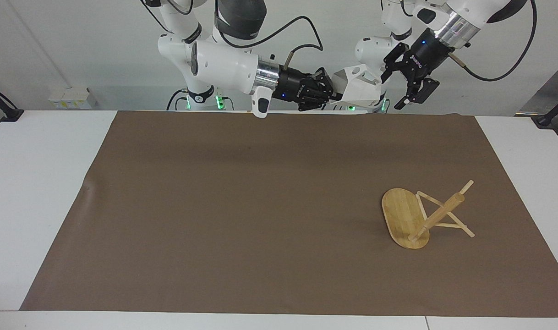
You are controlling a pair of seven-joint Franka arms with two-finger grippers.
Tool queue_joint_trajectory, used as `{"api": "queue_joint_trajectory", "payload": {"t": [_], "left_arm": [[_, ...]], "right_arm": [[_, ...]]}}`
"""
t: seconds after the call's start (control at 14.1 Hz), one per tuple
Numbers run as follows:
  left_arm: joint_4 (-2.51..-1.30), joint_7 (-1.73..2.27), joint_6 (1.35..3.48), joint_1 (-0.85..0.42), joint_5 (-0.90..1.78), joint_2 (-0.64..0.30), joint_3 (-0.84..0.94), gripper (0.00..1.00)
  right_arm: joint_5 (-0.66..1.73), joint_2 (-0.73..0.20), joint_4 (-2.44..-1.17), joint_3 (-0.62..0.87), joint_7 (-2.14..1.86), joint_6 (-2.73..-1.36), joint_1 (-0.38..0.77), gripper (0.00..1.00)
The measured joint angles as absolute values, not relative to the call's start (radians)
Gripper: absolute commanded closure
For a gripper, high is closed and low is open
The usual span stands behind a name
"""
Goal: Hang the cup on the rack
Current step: 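Carry the cup to the left gripper while the left gripper grasps it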
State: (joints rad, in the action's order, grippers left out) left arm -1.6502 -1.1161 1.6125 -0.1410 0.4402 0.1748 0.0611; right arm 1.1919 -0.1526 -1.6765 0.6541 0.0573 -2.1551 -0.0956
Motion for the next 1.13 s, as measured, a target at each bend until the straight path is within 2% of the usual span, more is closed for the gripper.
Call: {"api": "queue_joint_trajectory", "payload": {"t": [0.42,1.06,1.13], "left_arm": [[-1.653,-1.025,1.704,-0.148,0.446,0.169,0.146,0.0],[-1.669,-1.016,1.739,-0.151,0.446,0.136,0.146,0.0],[-1.67,-1.016,1.74,-0.151,0.446,0.136,0.146,0.18]], "right_arm": [[1.184,-0.153,-1.685,0.654,0.057,-2.155,-0.096,1.0],[1.18,-0.153,-1.692,0.651,0.057,-2.158,-0.096,1.0],[1.18,-0.153,-1.692,0.651,0.057,-2.158,-0.096,1.0]]}}
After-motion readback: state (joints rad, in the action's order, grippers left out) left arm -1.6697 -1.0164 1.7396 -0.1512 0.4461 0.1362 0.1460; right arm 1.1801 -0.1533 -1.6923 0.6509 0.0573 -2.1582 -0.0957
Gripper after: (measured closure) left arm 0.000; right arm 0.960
